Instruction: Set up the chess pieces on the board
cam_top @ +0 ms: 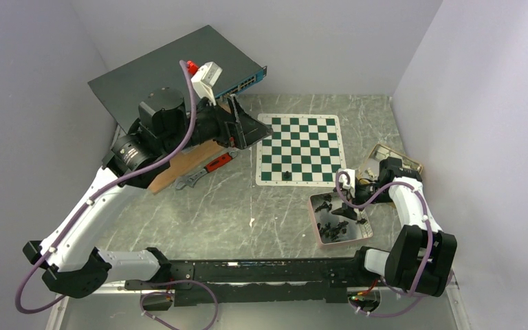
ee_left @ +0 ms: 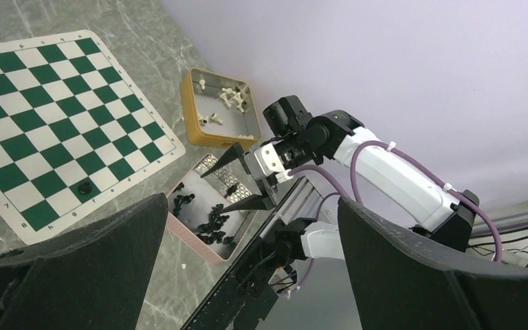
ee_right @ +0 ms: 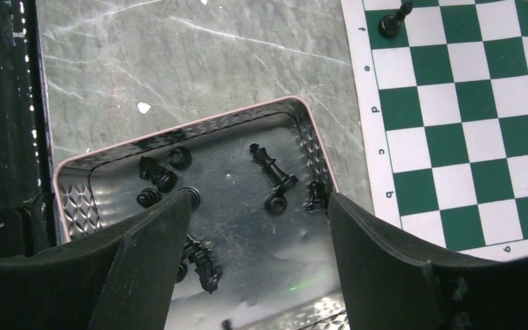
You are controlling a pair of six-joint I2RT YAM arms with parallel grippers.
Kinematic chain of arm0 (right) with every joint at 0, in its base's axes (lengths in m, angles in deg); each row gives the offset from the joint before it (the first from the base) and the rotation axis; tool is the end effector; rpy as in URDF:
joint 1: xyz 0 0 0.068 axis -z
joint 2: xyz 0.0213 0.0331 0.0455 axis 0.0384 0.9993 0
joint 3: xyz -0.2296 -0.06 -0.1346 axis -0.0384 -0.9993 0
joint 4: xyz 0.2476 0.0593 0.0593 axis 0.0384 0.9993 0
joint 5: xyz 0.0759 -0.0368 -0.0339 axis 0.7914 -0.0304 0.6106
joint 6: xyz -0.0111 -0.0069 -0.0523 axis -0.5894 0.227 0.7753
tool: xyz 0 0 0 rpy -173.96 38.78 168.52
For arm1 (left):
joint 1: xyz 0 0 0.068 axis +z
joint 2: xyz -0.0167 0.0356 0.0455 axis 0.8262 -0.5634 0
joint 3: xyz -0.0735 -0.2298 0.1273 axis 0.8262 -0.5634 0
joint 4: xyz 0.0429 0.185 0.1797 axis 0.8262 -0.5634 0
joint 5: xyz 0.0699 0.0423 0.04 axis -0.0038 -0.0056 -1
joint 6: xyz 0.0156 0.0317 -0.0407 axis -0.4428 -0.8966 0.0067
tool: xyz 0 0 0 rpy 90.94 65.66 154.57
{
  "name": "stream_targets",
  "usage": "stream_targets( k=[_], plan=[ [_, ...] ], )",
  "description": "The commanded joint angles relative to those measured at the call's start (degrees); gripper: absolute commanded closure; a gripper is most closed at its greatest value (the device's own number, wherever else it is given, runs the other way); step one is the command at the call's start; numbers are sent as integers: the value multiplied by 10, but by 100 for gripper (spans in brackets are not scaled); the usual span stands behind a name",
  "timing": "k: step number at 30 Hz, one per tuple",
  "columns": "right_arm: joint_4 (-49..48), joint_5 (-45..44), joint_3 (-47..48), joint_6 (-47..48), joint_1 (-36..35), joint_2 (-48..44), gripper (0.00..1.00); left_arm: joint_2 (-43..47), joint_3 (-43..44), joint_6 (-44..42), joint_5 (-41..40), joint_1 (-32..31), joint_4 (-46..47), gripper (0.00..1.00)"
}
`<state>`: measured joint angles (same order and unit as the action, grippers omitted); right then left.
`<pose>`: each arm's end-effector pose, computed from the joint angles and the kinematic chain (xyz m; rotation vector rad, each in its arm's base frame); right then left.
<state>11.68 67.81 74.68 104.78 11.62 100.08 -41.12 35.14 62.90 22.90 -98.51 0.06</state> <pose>0.1770 -0.0132 0.2152 -1.4995 1.6690 0.6654 0.1641 -0.1644 0.5099 0.2818 1.8268 -1.2543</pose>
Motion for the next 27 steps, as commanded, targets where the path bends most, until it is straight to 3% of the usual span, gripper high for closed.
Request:
stream_targets(
  k=[1,6,15,18,22,27],
  plan=[
    [-6,30,5,-4,0,-1,24,10,9,-22,9,4,26,1],
    [-3,20,6,6,-1,1,24,52,-83,-108,11,8,71,1],
    [-10,-6,-7,61,-1,-3,25,142,-345,-327,118,16,236,1],
    [-2,-27,9,88,-1,29,32,167,-427,-407,138,15,279,1],
    [6,-48,25,102,-1,74,45,183,-461,-447,127,1,287,2],
    [-43,-48,4,80,-17,90,48,186,-467,-459,101,-15,280,2]
  ],
)
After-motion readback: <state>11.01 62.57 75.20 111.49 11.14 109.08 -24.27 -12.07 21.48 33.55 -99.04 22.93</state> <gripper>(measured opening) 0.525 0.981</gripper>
